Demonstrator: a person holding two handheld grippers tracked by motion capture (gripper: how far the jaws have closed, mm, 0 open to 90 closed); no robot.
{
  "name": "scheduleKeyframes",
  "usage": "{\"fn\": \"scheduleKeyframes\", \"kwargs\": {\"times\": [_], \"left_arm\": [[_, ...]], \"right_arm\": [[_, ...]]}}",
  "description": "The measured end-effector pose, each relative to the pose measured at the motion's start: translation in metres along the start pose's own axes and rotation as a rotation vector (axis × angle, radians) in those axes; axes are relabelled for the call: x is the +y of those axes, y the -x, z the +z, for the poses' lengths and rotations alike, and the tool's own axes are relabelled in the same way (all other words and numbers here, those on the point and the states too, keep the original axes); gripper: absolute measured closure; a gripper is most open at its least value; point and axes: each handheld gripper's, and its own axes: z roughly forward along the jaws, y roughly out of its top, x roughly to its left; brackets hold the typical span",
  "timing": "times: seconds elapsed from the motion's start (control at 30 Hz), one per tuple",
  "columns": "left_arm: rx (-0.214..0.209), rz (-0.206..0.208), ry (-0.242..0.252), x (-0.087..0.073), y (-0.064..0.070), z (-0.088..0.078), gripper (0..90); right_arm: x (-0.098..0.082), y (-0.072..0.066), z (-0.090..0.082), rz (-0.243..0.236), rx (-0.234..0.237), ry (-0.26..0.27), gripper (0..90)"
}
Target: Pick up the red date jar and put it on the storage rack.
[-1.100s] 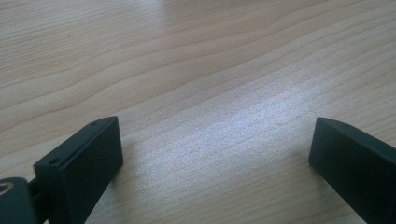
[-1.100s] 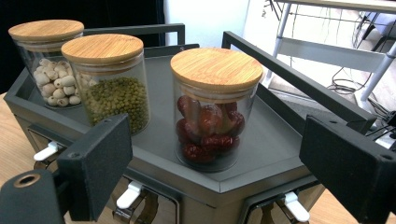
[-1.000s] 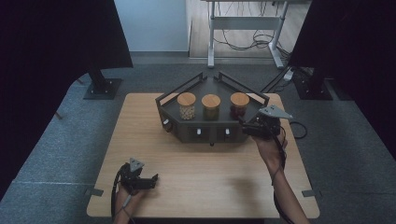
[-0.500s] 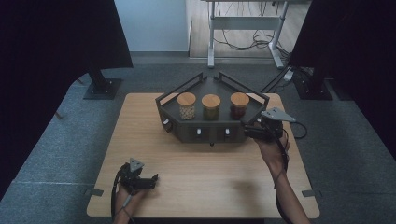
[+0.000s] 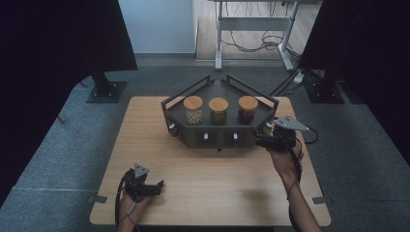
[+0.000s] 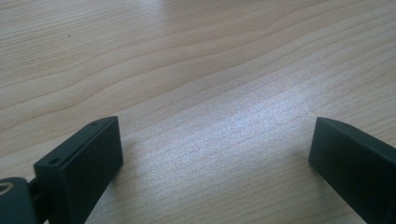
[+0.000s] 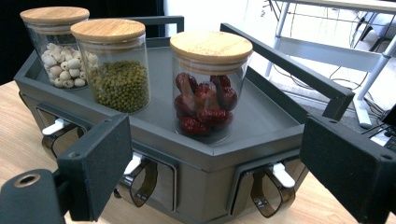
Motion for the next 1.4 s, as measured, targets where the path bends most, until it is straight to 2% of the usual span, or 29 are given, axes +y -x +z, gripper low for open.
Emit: {"fn": "scheduleKeyframes", "kwargs": {"times": [1.0,1.4], "left_arm": [[0.0,-0.001,0.003,0.0,0.0,0.0,2.8],[0.0,0.0,0.001,0.0,0.0,0.0,2.8]], "right_arm": [[-0.027,-0.003,-0.023,-0.012,0.01,-0.019,9.6],[-0.048,0.0,-0.03,-0.003,0.001,-0.05,9.9]]}}
